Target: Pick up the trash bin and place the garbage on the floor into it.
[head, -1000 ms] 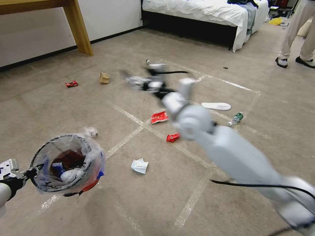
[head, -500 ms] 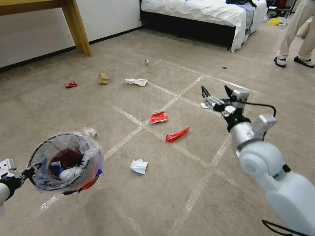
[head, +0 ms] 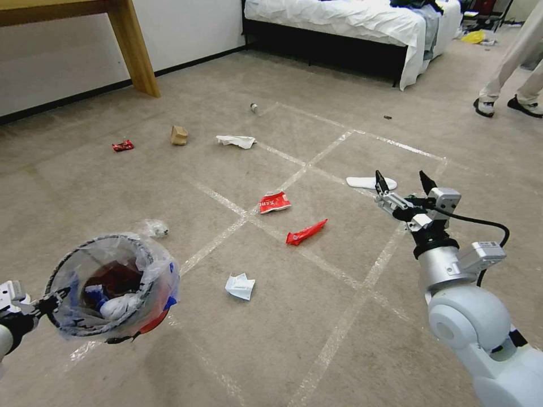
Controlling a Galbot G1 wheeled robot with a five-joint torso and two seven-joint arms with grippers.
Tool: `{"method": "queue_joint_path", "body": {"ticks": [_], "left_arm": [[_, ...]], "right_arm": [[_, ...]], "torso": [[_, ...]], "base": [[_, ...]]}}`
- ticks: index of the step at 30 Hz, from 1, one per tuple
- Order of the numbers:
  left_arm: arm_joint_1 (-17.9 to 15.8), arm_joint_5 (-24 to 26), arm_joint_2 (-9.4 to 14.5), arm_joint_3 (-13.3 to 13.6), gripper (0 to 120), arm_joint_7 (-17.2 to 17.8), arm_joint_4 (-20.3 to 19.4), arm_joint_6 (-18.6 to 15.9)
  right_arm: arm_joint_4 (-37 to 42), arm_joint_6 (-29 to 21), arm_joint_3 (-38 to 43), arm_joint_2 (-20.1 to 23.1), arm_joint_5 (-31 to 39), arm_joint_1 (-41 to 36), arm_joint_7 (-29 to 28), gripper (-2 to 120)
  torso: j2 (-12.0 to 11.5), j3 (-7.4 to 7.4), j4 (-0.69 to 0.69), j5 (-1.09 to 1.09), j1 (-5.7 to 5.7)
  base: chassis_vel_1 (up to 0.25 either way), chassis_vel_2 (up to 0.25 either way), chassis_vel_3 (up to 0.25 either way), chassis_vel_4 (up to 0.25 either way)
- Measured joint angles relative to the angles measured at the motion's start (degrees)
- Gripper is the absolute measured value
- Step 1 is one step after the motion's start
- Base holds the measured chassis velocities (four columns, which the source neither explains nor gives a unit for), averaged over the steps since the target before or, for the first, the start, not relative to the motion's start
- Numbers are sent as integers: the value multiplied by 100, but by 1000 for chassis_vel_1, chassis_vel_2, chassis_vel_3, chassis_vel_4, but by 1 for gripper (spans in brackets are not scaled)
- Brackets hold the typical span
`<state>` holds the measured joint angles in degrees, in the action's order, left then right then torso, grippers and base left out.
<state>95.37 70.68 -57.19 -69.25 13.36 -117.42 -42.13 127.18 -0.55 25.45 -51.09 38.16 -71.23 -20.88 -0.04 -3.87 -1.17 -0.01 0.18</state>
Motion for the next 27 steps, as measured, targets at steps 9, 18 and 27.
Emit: {"method": "queue_joint_path", "body": {"ticks": [9,18,27], "left_arm": [[140,7,-27,-115,1,-21,-93,0],[159,2,-61,-135,1,-52,-108,0],[134,-12,-85,-134,1,-55,-89,0]], "right_arm": [[-54,3,-185,-51,-142,51,7,100],[-177,24,-348,-58,-167,213,2,100],[-311,58,-544,-72,-174,378,-8,100]], "torso": [[0,0,0,0,0],[0,-2,0,0,2],[0,0,0,0,2]], "base": [[-7,17,10,-8],[-91,100,96,-114],[-23,20,27,-24]]}}
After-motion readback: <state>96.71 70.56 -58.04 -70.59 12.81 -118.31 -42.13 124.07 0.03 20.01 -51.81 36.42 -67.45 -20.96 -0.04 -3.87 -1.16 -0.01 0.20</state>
